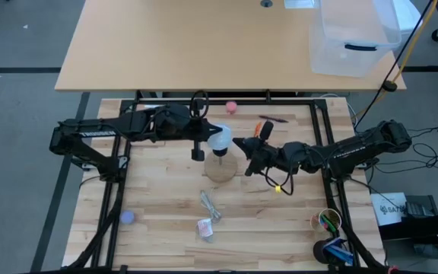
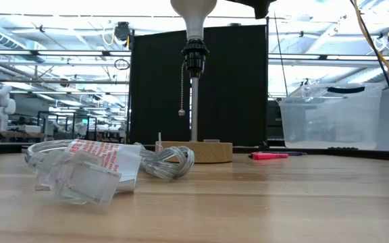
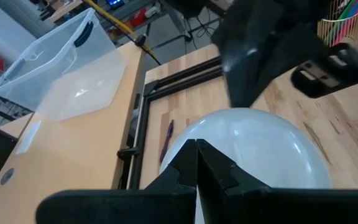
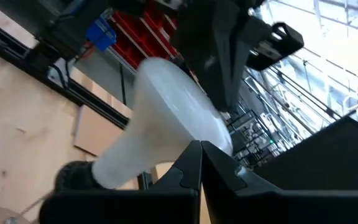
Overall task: Screw lightbulb
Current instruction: Insert the white lightbulb into the desk lamp
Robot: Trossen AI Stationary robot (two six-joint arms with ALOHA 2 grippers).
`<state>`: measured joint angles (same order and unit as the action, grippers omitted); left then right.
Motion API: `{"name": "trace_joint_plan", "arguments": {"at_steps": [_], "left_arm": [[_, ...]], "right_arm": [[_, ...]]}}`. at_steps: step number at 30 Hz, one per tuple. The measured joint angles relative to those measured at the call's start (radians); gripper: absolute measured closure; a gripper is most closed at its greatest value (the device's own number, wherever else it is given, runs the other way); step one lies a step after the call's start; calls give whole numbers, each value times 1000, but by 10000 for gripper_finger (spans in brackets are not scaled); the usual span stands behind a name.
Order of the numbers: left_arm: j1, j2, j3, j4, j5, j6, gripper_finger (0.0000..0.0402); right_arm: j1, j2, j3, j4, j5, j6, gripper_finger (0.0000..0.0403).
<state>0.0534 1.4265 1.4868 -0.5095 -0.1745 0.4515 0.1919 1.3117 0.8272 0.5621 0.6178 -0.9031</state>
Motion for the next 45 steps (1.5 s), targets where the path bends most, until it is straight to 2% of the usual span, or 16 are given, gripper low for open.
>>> {"name": "trace_joint_plan", "arguments": {"at_steps": [9, 14, 16, 23, 26, 31, 45], "left_arm": [[1, 0, 1, -2, 0, -7, 401], [0, -1, 2, -13, 0, -7, 401], [-1, -1, 2, -17, 1, -8, 401], [-16, -2, 3, -18, 2, -24, 401], [-17, -2, 3, -15, 6, -25, 401], [-17, -2, 3, -16, 7, -42, 401], [15, -1, 2, -11, 13, -51, 401]], "right_arm": [[64, 0, 0, -41, 1, 29, 403], [39, 1, 0, -41, 133, -1, 403], [5, 1, 0, -37, 135, -8, 403], [-76, 0, 0, -17, 54, -52, 403], [-89, 0, 0, 3, -22, -67, 403], [-94, 0, 0, 14, -76, -67, 403], [-44, 0, 0, -23, -103, -54, 403]]}}
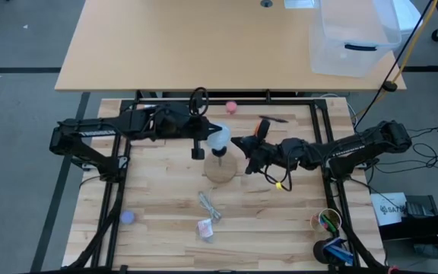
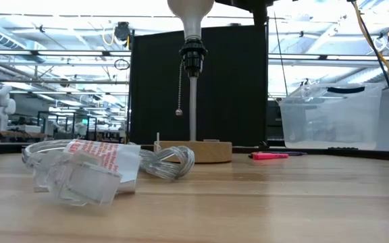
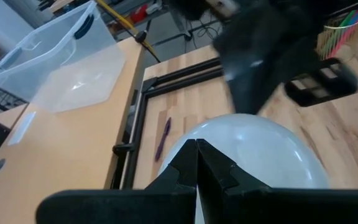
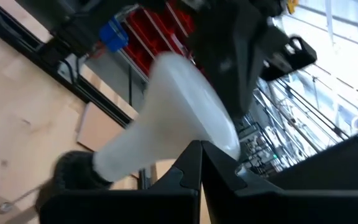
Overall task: Screw lightbulb
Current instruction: Insert the white lightbulb into the desk lamp
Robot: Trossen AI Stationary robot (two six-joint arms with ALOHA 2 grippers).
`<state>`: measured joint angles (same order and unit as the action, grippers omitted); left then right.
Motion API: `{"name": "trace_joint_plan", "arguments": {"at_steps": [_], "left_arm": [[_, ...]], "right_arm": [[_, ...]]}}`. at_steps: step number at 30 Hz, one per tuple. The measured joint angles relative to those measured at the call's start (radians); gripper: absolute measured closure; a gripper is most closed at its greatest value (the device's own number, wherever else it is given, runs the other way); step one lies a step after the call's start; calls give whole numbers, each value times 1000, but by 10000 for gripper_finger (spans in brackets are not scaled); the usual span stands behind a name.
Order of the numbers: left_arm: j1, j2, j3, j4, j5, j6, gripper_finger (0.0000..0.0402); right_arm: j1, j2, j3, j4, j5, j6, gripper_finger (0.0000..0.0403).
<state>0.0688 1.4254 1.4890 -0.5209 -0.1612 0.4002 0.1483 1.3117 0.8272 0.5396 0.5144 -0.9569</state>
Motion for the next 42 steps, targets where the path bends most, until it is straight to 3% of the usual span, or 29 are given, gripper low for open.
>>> {"name": "trace_joint_plan", "arguments": {"at_steps": [12, 30, 34, 42], "left_arm": [[-21, 0, -1, 4, -6, 28, 401], [-26, -2, -2, 84, -30, 61, 401], [-49, -56, -3, 40, -117, 81, 401], [-82, -180, -21, -159, -91, -22, 401]], "right_arm": [[53, 0, 0, 0, 109, 1, 403], [57, 0, 0, 0, 118, 13, 403], [57, 0, 0, -9, 165, 6, 403], [53, 0, 0, -7, 219, -50, 403]]}}
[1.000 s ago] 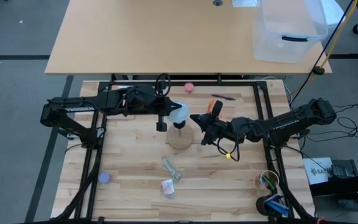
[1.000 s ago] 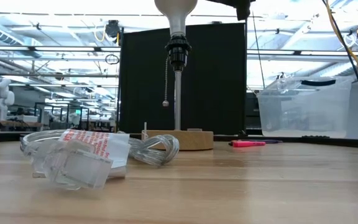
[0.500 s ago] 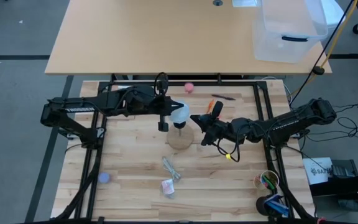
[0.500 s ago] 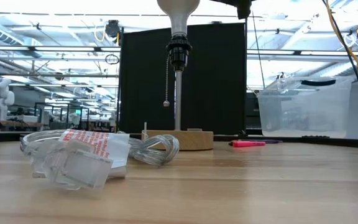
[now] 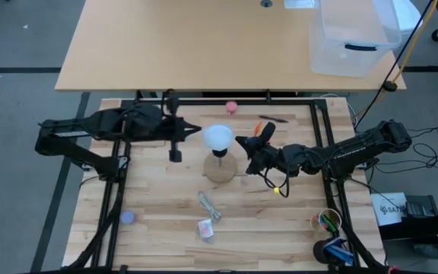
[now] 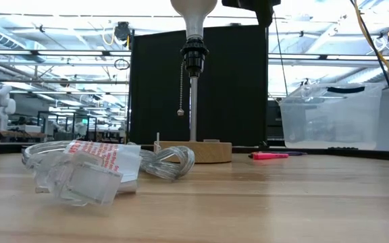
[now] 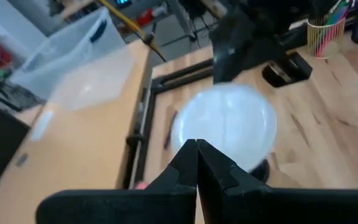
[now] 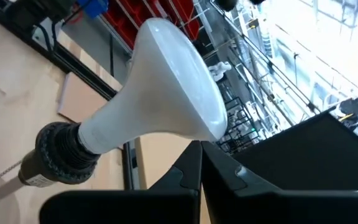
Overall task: Screw lightbulb
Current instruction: Insert the white lightbulb into the desk lamp
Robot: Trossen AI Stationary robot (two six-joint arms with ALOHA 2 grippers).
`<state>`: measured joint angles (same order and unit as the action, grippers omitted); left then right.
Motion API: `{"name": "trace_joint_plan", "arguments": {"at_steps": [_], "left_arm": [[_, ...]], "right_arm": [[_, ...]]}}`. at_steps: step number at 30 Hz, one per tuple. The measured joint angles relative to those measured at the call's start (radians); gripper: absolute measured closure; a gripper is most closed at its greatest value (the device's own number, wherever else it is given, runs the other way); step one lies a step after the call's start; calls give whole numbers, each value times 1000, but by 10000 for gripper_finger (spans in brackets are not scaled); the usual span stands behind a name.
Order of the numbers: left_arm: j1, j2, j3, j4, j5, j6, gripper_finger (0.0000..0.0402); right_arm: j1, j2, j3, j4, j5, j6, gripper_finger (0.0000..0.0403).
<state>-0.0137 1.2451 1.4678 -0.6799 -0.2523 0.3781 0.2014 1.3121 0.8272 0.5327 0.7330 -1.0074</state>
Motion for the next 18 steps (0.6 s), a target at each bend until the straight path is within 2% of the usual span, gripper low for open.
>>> {"name": "trace_joint_plan", "arguments": {"at_steps": [6, 10, 18], "left_arm": [[-3, 1, -142, 36, 12, -97, 401], [-3, -12, -223, 121, 8, -149, 401], [5, -15, -255, 204, 8, -145, 401]], "right_arm": [[-24, 0, 0, 48, -2, -30, 403], [-42, 0, 0, 49, -26, -30, 403], [-45, 0, 0, 41, -80, -34, 403]]}}
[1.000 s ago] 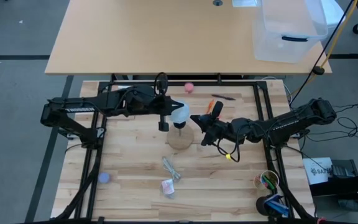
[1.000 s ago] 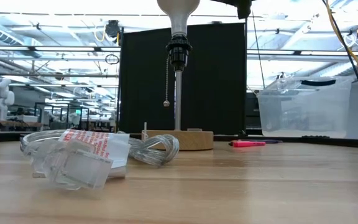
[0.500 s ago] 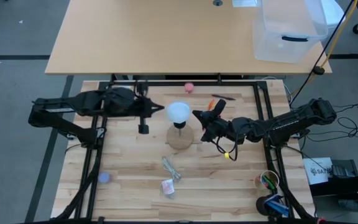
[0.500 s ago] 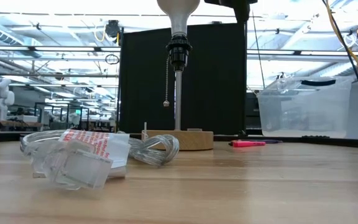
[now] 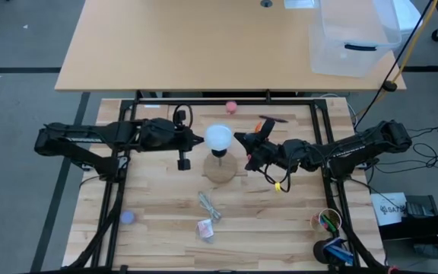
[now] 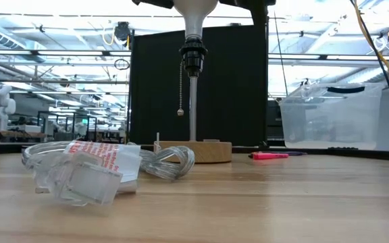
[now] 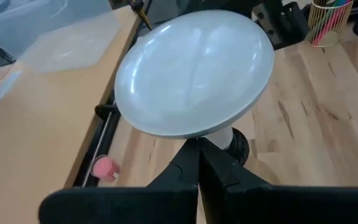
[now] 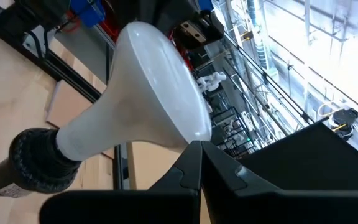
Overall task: Screw lightbulb
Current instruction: Insert the white lightbulb into the desk lamp
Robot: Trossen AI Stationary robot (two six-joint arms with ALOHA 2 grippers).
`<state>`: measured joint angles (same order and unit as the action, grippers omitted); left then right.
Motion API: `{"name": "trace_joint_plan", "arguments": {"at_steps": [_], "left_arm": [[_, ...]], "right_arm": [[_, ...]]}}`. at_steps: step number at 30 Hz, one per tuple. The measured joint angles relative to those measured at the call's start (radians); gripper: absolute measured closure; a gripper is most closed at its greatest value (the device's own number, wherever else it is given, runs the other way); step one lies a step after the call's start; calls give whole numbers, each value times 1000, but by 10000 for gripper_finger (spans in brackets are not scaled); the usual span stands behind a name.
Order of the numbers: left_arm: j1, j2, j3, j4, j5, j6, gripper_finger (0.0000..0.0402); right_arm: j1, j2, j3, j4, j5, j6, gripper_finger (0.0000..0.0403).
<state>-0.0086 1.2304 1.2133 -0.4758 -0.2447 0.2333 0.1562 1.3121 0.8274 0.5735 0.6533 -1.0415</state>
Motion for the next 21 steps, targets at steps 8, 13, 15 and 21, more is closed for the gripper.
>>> {"name": "trace_joint_plan", "arguments": {"at_steps": [8, 13, 15, 21], "left_arm": [[55, 7, 0, 13, 0, 5, 401], [92, 36, 1, 23, 28, 7, 401], [101, 48, 1, 21, 30, 7, 401], [121, 51, 1, -8, -36, 10, 401]], "right_arm": [[22, 0, 0, -25, -7, 5, 403], [48, 0, 0, -29, -7, 5, 403], [59, 0, 0, -31, -4, 8, 403], [88, 0, 0, -37, 50, 8, 403]]}}
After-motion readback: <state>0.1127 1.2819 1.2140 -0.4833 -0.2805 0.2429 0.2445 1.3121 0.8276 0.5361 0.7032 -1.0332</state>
